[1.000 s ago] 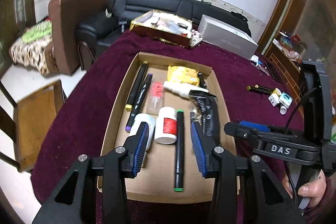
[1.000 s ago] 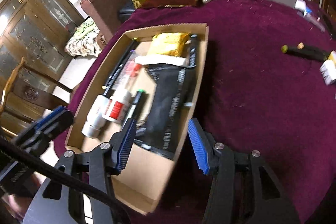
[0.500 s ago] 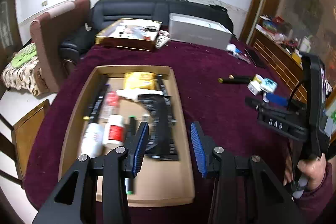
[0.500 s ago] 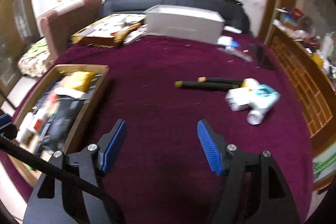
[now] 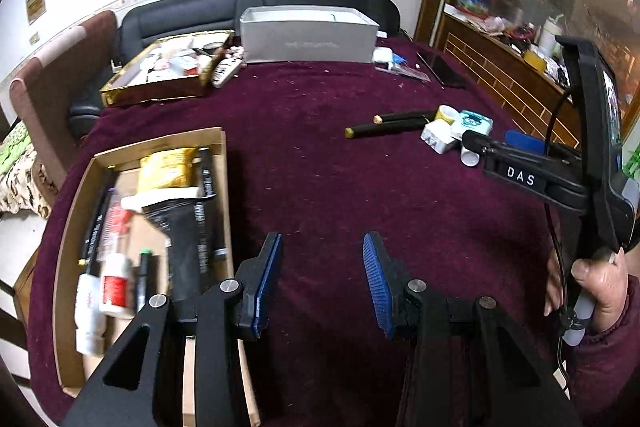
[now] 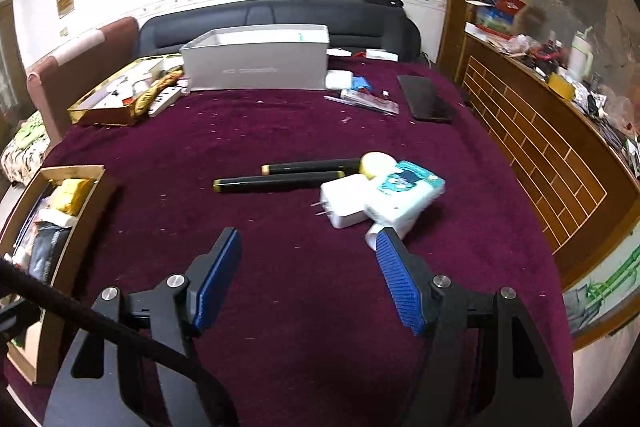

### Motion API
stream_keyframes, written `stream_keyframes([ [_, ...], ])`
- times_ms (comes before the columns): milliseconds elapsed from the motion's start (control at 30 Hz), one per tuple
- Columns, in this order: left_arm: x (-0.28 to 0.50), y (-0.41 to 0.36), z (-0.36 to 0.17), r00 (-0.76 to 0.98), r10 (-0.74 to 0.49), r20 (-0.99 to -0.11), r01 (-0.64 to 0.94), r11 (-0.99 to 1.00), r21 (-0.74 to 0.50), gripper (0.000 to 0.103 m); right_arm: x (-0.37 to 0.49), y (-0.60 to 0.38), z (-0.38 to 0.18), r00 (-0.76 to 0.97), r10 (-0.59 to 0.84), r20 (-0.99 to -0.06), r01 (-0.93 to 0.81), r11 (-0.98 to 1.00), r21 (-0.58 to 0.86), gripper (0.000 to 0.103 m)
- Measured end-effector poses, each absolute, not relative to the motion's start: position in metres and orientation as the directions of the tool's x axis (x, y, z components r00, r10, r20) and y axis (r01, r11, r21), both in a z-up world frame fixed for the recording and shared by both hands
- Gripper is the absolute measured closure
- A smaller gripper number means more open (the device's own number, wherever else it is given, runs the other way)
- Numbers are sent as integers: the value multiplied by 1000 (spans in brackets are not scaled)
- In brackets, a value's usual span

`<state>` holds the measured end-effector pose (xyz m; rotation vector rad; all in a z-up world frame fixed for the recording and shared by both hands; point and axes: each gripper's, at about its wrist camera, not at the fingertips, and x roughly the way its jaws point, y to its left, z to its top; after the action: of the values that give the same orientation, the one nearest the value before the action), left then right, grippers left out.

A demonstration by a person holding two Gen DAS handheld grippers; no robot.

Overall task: Organize objects
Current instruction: 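Move both open grippers back toward the remaining items beside the charger, then grasp a white-capped black marker with the left gripper while the right grasps a yellow-capped marker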

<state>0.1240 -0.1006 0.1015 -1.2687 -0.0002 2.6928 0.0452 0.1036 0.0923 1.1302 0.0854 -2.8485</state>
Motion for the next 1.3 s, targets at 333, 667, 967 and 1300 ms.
stream_keyframes([
  [333, 100, -84, 87, -575, 177, -799, -162, -982, -101, 67, 28, 132, 83, -709, -21, -705, 46, -999, -16, 34],
  [667, 83, -71, 73, -541, 183, -821, -177, -979, -101, 67, 11, 149, 77, -697, 4, -717, 16, -1000, -21, 34],
  [967, 58, -62, 63, -516, 196, -834, -188, -976, -113, 67, -6, 160, 68, -686, 34, -727, -2, -999, -45, 34],
  [1300, 0, -35, 63, -546, 189, -816, -243, -968, -62, 67, -29, 180, 63, -687, 51, -725, -16, -998, -55, 34],
])
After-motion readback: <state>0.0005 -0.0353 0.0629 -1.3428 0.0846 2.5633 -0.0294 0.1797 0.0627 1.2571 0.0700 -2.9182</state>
